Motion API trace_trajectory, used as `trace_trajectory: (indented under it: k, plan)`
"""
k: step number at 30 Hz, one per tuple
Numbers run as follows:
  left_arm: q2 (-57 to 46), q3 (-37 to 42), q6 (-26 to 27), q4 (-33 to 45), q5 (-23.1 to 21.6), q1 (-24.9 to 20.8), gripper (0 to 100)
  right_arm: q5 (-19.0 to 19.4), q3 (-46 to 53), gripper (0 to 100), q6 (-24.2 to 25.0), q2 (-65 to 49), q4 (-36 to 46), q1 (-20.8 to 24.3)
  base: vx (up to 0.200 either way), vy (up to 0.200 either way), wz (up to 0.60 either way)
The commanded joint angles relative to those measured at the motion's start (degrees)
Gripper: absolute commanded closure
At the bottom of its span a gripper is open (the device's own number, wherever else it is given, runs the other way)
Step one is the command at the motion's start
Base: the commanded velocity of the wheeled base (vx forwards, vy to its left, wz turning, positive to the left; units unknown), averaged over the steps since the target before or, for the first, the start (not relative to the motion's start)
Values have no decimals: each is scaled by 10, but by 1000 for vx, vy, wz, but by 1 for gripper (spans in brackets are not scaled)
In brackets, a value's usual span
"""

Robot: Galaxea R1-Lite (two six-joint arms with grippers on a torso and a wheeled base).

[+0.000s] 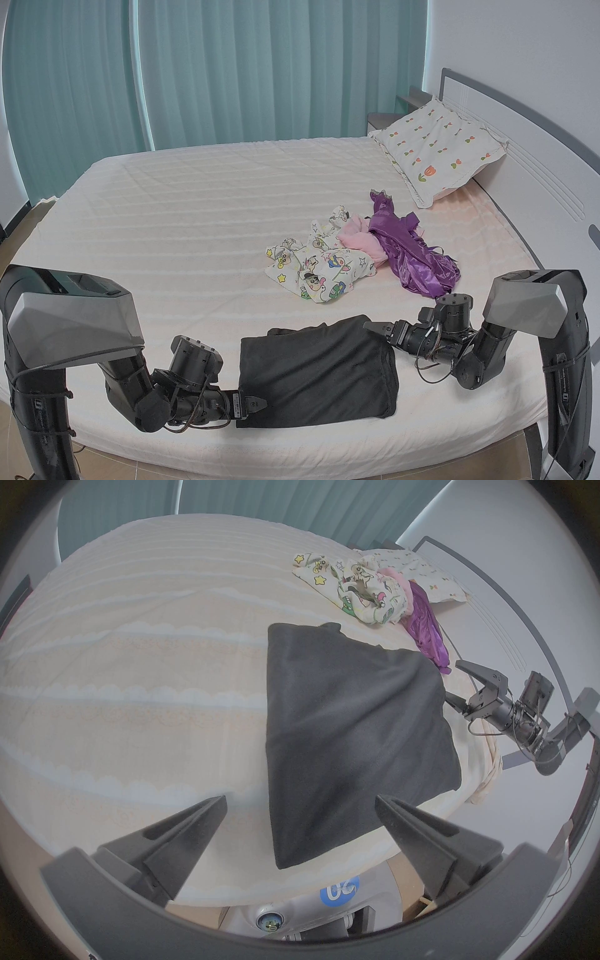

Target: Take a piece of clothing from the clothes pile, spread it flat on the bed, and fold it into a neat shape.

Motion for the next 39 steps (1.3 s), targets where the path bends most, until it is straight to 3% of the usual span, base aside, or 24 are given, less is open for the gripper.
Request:
trace_trajectory:
  k: [1, 5, 10, 15, 19, 22, 31, 39]
  plan:
    - [-4, -2, -1, -1, -2, 9, 0, 2, -14, 0, 1, 11, -3, 9, 0, 0, 0]
    - [0, -15, -4, 1, -3, 14, 0, 2, -35, 0, 67, 8, 0, 26, 0, 0, 0]
    - [2, -18, -4, 0, -3, 16, 0, 8, -37, 0, 76, 8, 3, 26, 0, 0, 0]
    - [3, -25, -7, 0, -3, 18, 0, 21, -58, 0, 119, 13, -5, 24, 0, 0, 0]
    - [4, -25, -7, 0, -3, 21, 0, -22, -107, 0, 176, 29, -10, 19, 0, 0, 0]
    - [4, -25, -7, -1, -3, 22, 0, -48, -117, 0, 179, 33, -23, 8, 0, 0, 0]
    - [4, -31, -7, -2, -3, 35, 0, -51, -100, 0, 171, 26, -24, -31, 0, 0, 0]
    - [4, -53, -24, -2, -2, 45, 0, -51, -97, 0, 108, 52, -19, -24, 0, 0, 0]
